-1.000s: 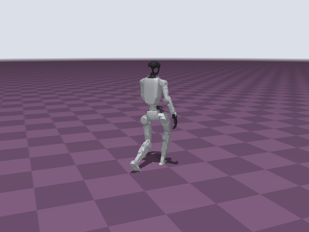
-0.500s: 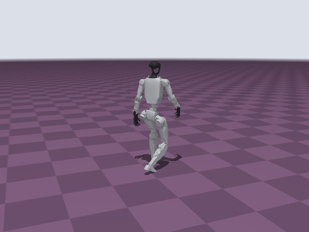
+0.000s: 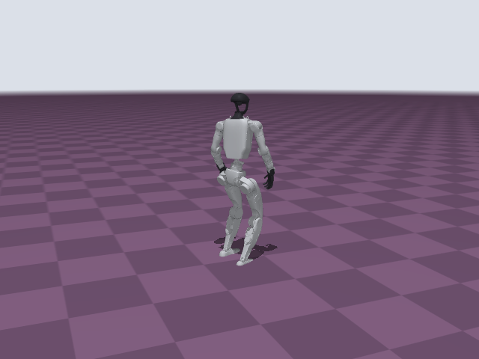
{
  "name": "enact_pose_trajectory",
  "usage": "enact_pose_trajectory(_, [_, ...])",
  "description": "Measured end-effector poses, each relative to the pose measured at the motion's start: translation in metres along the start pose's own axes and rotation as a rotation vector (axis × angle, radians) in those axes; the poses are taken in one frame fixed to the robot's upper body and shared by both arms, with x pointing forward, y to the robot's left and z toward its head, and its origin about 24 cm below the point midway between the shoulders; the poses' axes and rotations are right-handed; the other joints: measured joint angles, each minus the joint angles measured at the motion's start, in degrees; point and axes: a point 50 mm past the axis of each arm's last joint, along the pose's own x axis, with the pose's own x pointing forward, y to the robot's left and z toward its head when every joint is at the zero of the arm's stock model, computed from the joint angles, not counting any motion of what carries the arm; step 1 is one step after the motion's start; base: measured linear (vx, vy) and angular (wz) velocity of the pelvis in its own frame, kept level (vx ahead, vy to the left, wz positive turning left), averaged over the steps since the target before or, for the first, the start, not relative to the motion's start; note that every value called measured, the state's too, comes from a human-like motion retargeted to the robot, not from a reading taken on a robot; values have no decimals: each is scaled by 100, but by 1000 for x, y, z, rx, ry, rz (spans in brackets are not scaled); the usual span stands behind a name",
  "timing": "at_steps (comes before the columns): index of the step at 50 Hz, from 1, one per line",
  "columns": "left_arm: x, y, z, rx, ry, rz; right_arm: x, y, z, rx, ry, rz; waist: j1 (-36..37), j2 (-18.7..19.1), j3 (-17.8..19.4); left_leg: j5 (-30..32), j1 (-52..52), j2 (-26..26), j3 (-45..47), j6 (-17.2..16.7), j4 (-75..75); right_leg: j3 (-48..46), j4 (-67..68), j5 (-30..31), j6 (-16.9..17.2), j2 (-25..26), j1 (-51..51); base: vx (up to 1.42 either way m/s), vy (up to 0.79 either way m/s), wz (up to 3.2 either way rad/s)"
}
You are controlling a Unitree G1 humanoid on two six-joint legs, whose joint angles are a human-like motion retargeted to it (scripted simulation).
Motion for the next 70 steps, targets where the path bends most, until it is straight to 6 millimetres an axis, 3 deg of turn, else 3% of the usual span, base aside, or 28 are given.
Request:
enact_pose_trajectory(3, [-6, -17, -31, -49, 128, -92, 1, 14, -8, 71, 15, 47, 4, -377, -72, 450, 144, -284, -469, -49, -869, 299, 146, -230, 24, -241, -83, 31, 6, -84])
enact_pose_trajectory(7, [-22, -48, -72, -129, 307, -210, -1, 26, -24, 163, 60, 59, -142, -629, -119, 505, 144, -551, -635, -52, -822, 527, 764, -643, 13, -484, -326, 22, 13, -104])
enact_pose_trajectory(10, [-33, -60, -92, -183, 408, -259, -3, 28, -35, 215, 95, 36, -241, -746, -209, 368, 290, -521, -204, 30, -970, -212, 1328, -791, -228, -1212, -640, 18, 16, -142])
enact_pose_trajectory(13, [-36, -59, -100, -212, 453, -257, -6, 24, -43, 237, 116, -4, -401, -793, -273, 294, 500, -503, 273, 90, -1274, -839, 1863, -966, -513, -1884, -946, 13, 18, -119])
enact_pose_trajectory(15, [-33, -48, -98, -221, 450, -221, -7, 16, -43, 231, 115, -36, -520, -910, -347, 844, 1214, -695, 418, 115, -2796, -1094, 1972, -1045, -611, -2180, -1174, 14, 17, -96])
enact_pose_trajectory(18, [-32, -38, -97, -210, 438, -177, -10, 17, -50, 222, 132, -47, -618, -1053, -364, 862, 1358, -922, 775, 146, -2991, -1539, 2060, -1174, -573, -2608, -1273, 7, 17, -83])
enact_pose_trajectory(20, [-28, -22, -90, -193, 407, -122, -10, 13, -48, 206, 125, -54, -607, -986, -465, 1284, 1870, -914, 848, 138, -4139, -1965, 1704, -1149, -590, -2451, -1240, 11, 14, -97])
enact_pose_trajectory(25, [-19, -4, -71, -142, 313, -55, -11, 17, -52, 174, 138, -47, -564, -1023, -544, 1446, 2164, -1048, 1230, 150, -4744, -2584, 896, -1062, -372, -2481, -963, 9, 12, -76])
enact_pose_trajectory(27, [-15, 3, -60, -118, 266, -34, -10, 16, -49, 157, 128, -45, -500, -870, -587, 1299, 2151, -856, 1377, 140, -4706, -2852, 355, -953, -390, -2154, -712, 9, 10, -69])
enact_pose_trajectory(35, [-6, -11, -34, -73, 132, -75, -5, 27, -37, 103, 87, -15, -539, -937, -629, 1246, 2238, -994, 1732, 231, -4752, -2699, 114, -848, -204, -2218, -674, 3, 8, -41])
enact_pose_trajectory(42, [-6, -26, -24, -47, 64, -136, -1, 30, -21, 59, 24, -7, -639, -937, -668, 1155, 2246, -973, 1979, 276, -4746, -2547, 69, -752, -132, -2118, -773, 1, 5, -40])
enact_pose_trajectory(70, [-30, -49, -37, -12, 17, -237, 2, 25, 4, 96, -87, -68, -935, -1150, -840, 810, 2528, -1138, 2623, 451, -4779, -2458, 466, -776, -155, -2430, -1288, 1, 2, -37])
